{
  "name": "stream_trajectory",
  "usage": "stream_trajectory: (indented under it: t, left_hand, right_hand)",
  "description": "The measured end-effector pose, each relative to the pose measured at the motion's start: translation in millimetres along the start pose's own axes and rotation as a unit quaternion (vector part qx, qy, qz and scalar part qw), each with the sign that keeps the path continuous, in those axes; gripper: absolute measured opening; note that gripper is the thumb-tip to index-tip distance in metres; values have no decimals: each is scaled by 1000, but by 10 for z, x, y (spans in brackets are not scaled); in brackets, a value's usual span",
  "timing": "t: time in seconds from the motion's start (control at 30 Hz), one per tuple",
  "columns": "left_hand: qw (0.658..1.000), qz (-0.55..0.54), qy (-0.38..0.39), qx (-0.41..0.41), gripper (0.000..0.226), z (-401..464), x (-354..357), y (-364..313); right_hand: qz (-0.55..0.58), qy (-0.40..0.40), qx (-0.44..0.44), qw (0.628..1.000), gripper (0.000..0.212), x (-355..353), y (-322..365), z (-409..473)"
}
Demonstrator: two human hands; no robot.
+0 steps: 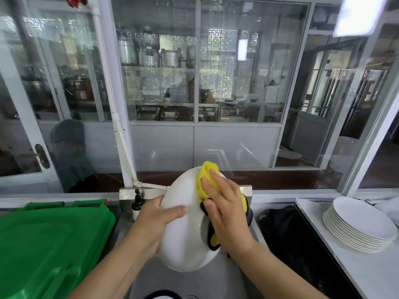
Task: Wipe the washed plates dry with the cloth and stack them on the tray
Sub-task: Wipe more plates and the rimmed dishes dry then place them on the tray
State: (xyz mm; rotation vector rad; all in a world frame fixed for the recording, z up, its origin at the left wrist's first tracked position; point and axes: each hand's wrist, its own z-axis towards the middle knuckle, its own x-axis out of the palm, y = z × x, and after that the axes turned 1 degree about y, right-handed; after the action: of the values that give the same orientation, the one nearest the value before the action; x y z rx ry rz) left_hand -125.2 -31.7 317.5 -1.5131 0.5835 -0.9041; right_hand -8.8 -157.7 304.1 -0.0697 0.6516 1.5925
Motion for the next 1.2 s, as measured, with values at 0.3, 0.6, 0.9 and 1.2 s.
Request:
stream_trajectory:
  t: [0.3, 0.6, 0.9, 1.2]
  left_hand:
    - [999, -40, 21, 18, 44, -19, -12, -112]
    - [999, 18, 21, 43, 45, -43, 36, -135]
    - [985, 156, 10, 74, 38, -96, 144, -148]
    - [995, 27, -14, 91, 47, -159, -20, -313]
  right_hand:
    - [3, -48, -21, 999, 35, -109, -183, 132]
    - [111, -26, 85, 990, 34, -126, -39, 386]
    - [-26, 0, -96, 995, 22, -74, 217, 584]
    - [240, -125, 293, 917, 21, -109, -181, 473]
